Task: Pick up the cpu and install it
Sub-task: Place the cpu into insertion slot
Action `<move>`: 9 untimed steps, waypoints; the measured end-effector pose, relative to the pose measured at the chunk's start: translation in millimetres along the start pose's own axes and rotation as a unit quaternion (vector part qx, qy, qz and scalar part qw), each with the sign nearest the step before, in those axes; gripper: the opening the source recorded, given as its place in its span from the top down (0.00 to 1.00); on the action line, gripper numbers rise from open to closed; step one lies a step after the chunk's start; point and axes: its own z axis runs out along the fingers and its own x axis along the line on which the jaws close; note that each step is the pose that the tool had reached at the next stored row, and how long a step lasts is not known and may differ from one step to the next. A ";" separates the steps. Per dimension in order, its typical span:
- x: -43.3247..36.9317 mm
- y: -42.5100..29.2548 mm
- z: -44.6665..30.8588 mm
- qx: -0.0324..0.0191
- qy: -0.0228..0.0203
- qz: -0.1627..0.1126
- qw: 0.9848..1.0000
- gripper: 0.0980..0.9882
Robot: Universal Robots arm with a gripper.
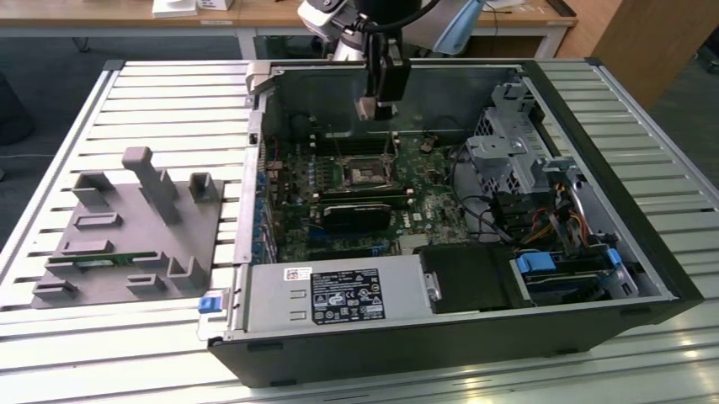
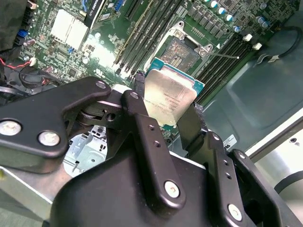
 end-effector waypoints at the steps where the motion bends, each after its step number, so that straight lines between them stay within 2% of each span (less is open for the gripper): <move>1: 0.0 0.0 0.7 0.000 0.000 0.000 1.000 0.52; 9: 0.1 -0.1 7.9 0.000 0.000 0.000 1.000 0.52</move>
